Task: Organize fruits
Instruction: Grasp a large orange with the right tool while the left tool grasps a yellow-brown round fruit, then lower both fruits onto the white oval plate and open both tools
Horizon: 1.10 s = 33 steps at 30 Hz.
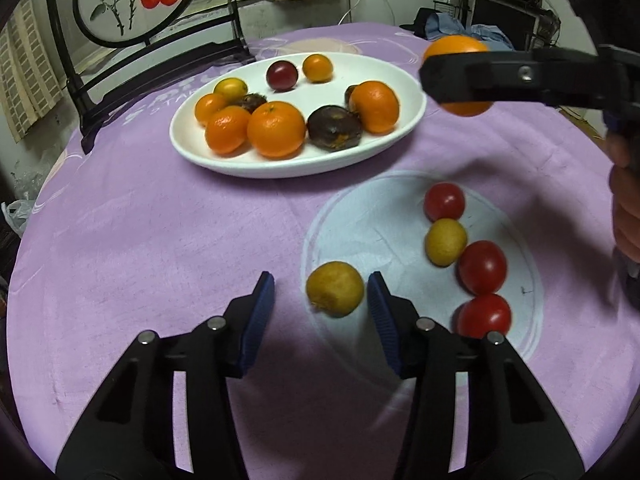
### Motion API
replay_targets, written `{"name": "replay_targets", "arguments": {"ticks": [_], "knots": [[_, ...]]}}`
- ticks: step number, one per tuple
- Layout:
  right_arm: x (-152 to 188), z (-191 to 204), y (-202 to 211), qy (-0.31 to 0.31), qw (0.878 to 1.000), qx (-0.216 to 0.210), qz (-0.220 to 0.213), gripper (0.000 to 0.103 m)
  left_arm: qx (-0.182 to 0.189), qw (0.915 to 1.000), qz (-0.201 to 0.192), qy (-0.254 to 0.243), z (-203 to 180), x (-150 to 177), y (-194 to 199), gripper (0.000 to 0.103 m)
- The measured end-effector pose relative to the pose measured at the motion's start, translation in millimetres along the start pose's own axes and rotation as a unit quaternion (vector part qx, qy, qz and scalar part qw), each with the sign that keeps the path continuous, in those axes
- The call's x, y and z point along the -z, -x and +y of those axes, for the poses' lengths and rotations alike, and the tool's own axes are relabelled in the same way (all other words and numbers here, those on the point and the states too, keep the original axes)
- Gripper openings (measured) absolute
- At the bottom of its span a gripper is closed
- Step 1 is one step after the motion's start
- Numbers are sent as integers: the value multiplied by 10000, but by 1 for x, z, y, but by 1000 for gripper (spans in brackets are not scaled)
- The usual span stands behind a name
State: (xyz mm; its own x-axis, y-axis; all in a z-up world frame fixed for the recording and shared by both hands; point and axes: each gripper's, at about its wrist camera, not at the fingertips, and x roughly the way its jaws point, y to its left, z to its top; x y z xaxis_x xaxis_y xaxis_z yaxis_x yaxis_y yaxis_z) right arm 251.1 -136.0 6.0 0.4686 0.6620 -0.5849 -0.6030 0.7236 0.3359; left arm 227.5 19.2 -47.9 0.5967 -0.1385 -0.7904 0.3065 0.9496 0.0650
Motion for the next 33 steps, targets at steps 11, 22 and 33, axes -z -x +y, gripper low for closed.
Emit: {"name": "replay_targets", "arguments": {"ticks": [11,22,33], "knots": [[-1,-3,0,-65,10000,56,0,40,19,9996,-79,-254,-11,1,-4,31],[2,-15,-3,-271,9992,282,-66,40,-142,9986,-480,194,1,-8,16,30],[-29,-43,-1,-821,9860,835,-1187,40,-373,9838,-1209,1268,38,-78,24,30]]}}
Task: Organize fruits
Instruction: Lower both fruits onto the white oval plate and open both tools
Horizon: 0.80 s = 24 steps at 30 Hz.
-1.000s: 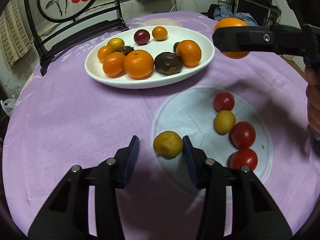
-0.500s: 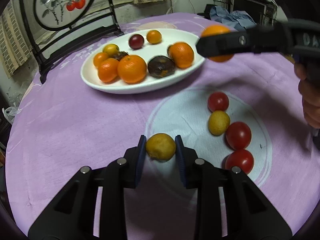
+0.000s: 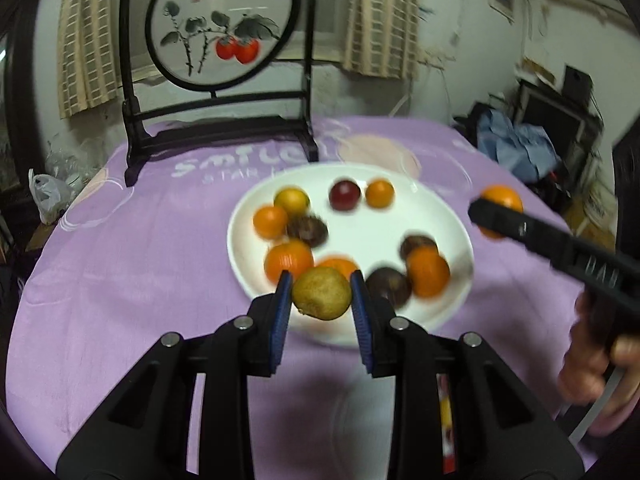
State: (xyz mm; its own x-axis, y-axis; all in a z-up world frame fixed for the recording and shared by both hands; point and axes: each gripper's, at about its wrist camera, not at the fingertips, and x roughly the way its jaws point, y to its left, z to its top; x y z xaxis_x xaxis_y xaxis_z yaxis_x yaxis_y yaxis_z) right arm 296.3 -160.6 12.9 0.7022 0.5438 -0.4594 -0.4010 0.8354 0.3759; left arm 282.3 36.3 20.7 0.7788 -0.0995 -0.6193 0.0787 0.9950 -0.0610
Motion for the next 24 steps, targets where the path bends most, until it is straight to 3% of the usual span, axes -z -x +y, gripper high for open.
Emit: {"name": "replay_targets", "arguments": {"ticks": [4,10,12,13,18,24], "knots": [[-9,-13,-28,-272,9993,25,268,40,-29,9999,-16,154,2,-26,-29,30],[-8,-18,-55,-226,9979,106,594,40,-171,9988,304,341,4,-34,-68,31],[-6,-15,-58,-151,9970,126,749,45,-329,9981,307,425,6,-33,-69,76],[-5,-14,-57,-144,9967,143,785,49,-481,9975,198,474,7,-32,-65,81],[-12,-7,-26,-98,9988,-34,473,52,-596,9966,-22,565,11,-38,-41,95],[4,4,1,122,9962,-292,816,52,-760,9946,203,684,17,-13,-20,96]]}}
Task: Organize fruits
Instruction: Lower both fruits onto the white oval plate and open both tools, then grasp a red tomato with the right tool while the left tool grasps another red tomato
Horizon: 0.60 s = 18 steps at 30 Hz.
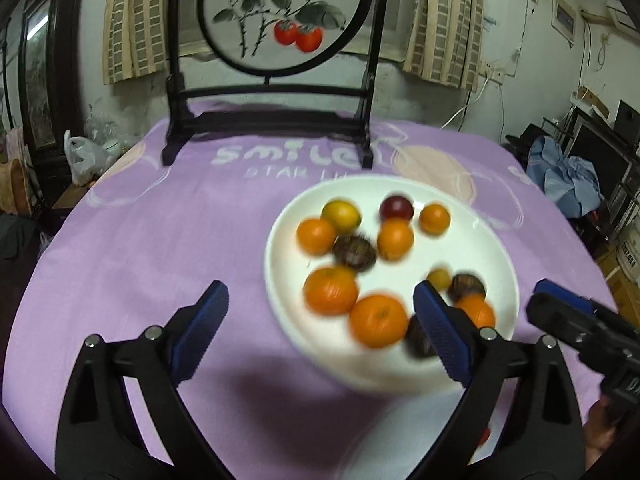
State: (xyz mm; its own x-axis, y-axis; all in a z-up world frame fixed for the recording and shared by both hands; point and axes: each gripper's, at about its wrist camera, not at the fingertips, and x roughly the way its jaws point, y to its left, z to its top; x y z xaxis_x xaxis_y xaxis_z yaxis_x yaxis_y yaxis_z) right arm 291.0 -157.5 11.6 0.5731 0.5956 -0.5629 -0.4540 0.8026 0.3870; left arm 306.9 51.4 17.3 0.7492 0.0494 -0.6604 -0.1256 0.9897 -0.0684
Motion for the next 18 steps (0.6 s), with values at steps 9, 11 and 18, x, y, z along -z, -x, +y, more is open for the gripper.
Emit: {"name": "replay_targets", "arguments": {"ticks": [9,11,18], "knots": [[62,33,8,1086,9893,107,966,52,309,9989,266,-214,15,57,37,96],[70,34,14,1055,9884,-73,1091,52,279,9990,248,-235,18,62,40,97],[84,26,10,625,9860,-288,1518,45,276,9990,262,-220,19,63,44,97]]}}
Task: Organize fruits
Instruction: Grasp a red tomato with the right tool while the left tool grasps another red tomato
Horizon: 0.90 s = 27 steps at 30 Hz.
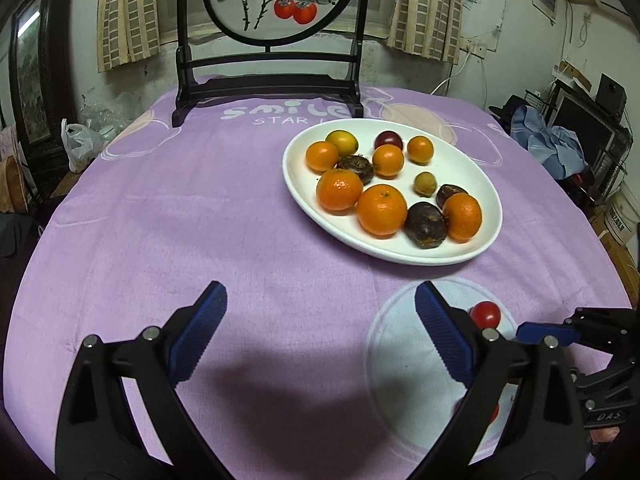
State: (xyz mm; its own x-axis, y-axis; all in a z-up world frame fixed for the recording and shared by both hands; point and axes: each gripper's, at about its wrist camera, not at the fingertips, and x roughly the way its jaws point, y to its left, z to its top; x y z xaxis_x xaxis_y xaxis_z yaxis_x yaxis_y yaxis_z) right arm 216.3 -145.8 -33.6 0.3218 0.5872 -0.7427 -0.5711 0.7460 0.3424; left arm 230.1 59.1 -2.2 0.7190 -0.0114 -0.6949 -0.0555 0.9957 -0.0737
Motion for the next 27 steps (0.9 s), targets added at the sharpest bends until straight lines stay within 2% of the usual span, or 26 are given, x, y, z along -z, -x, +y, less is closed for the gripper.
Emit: {"name": "replay_targets", "arguments": {"ticks": [9,12,14,19,20,22,25,27], "knots": [[7,-8,-14,-437,9980,-337,321,40,-43,9997,-181,-185,-8,2,9,97],[8,-9,-15,-533,9973,-409,310,40,-62,9995,-186,-266,-10,2,9,97],[8,-8,-16,-562,9966,-511,309,32,-6,9994,-172,-306,-12,3,10,97],[9,-12,-11,-658,9959,-540,291,30,-86,9989,-137,-437,-14,6,9,97],[8,-14,-3,-726,9954,-600,174,30,-60,9987,-102,-494,-15,7,9,97],[4,-20,12,-850,9936,-732,-119,30,294,9973,33,-669,-19,12,10,97],[3,-29,33,-968,9926,-524,-521,30,837,9904,245,-1074,-36,26,10,97],[4,-32,35,-1008,9922,-470,-564,30,949,9838,266,-1499,-53,37,12,96]]}}
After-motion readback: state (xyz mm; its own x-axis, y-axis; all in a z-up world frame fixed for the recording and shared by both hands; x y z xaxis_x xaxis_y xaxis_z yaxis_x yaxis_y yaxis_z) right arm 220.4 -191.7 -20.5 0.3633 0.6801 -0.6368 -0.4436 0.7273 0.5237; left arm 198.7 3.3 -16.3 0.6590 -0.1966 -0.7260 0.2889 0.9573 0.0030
